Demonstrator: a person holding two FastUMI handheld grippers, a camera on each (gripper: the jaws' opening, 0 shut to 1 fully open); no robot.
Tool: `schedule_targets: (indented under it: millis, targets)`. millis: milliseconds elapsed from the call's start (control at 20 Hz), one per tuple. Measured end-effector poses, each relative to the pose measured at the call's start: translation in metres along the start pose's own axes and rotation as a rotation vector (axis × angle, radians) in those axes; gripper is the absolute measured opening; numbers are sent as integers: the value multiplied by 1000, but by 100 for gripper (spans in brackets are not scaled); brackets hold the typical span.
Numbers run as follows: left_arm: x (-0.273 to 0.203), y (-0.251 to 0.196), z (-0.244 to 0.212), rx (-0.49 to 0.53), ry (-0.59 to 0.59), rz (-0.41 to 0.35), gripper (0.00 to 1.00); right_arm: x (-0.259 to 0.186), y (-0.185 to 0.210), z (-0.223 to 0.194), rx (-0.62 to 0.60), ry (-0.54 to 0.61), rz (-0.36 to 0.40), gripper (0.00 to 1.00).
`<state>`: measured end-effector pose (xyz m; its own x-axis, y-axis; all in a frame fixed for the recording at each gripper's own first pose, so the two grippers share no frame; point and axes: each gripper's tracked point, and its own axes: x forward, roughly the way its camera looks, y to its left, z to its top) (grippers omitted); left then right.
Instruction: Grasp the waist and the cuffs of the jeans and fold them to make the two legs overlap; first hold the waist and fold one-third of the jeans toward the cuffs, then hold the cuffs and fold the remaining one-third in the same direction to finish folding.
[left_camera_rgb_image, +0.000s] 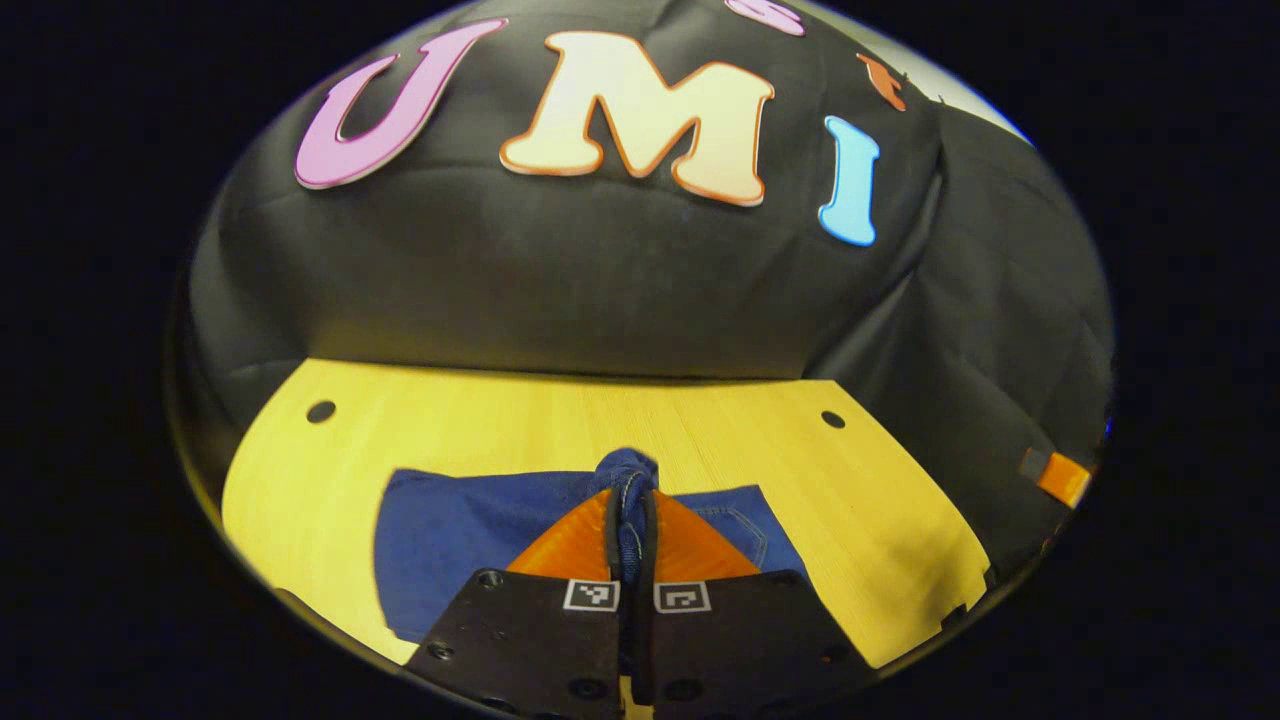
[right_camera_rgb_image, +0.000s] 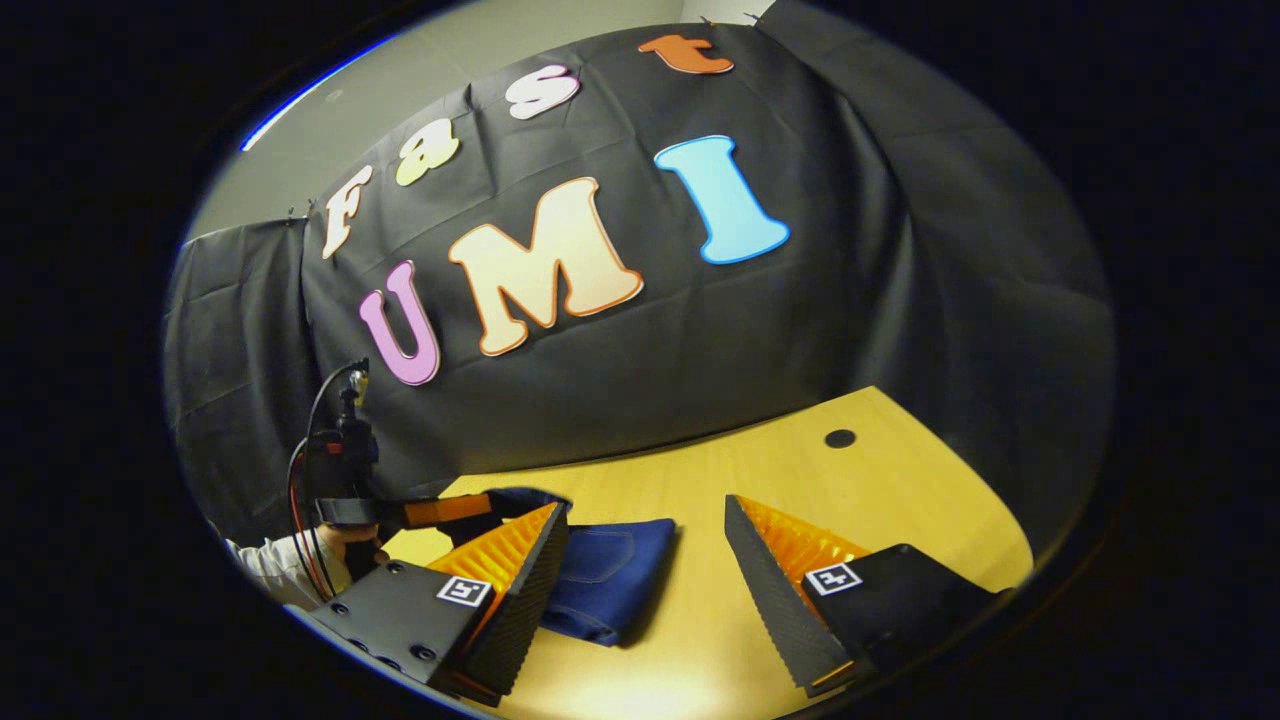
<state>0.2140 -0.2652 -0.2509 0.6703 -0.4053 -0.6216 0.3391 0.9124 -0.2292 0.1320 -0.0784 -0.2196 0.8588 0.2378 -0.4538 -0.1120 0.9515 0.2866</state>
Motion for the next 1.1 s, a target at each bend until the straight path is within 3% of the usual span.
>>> schedule_targets:
  millis: [150,400,450,500,600,700,900,1100]
  targets:
    - [15,-7,-24,60,27,24,0,-16,-26,7,11,-20,-43,98]
    - [27,-12,-67,23,133,20,0,-31,-32,6,14,-37,-43,97]
    - [27,-15,-65,33,112,15,6,-32,-31,5,1,-36,-46,97]
    - [24,-24,-58,51,85,-9,38,-34,-28,8,-14,-50,-48,98]
    - [9,-22,-37,101,-4,35,100,-43,-14,22,-54,-102,-61,98]
    - [-28,-32,-7,106,-124,42,95,-56,9,39,-100,-177,-70,98]
    - [-121,-37,54,184,-364,51,95,-72,75,67,-174,-357,-131,97]
    - [-203,-24,86,241,-482,82,95,-91,133,58,-203,-397,-113,97]
